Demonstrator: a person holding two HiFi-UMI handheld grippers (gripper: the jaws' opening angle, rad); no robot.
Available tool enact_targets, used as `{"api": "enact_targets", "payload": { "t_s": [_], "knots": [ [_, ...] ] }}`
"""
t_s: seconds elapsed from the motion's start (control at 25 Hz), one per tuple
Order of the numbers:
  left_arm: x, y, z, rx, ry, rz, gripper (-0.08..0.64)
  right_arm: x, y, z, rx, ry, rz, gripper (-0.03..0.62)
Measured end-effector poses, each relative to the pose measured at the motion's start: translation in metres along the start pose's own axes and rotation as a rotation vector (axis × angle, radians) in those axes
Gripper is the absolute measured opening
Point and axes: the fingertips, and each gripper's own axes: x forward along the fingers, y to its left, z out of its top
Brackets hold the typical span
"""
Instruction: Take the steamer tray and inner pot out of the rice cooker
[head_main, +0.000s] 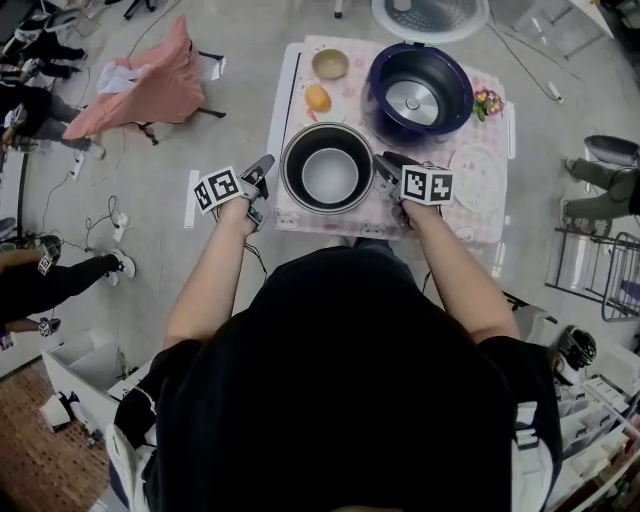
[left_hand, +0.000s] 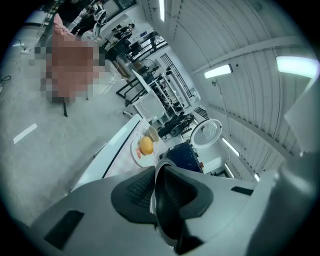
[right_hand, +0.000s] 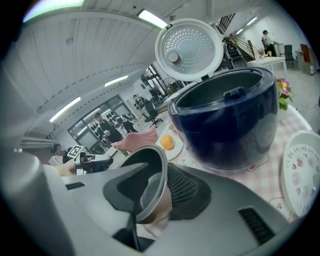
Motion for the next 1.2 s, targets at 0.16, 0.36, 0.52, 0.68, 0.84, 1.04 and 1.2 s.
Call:
{"api": "enact_targets", "payload": {
  "t_s": [0.16,0.36,0.52,0.68,0.84,1.04,1.2],
  "knots": [
    [0.000,-0.021,0.017,0.079,-0.008,-0.020,0.074,-0.012,0.005,0.021,-0.038,-0.056,-0.012,0.126],
    [0.007,-0.060,0.031,0.158,-0.007,-0.076,0.087,-0.032,0.012,0.044,-0.066,-0.109,-0.028,0.130],
    [0.008,-0.096,0.041,0.217,-0.020,-0.123,0.094,-0.050,0.022,0.060,-0.094,-0.156,-0.039,0.130],
    [0.009,-0.132,0.052,0.274,-0.035,-0.182,0.094,-0.069,0.028,0.076,-0.097,-0.203,-0.044,0.130],
    [0.010,-0.166,0.061,0.373,-0.052,-0.209,0.097,-0.089,0.033,0.092,-0.124,-0.246,-0.060,0.130],
    [0.015,-0.198,0.066,0.452,-0.059,-0.242,0.098,-0.115,0.035,0.110,-0.169,-0.286,-0.098,0.130],
    [0.015,-0.213,0.071,0.546,-0.065,-0.225,0.101,-0.135,0.034,0.121,-0.208,-0.317,-0.138,0.129]
  ]
}}
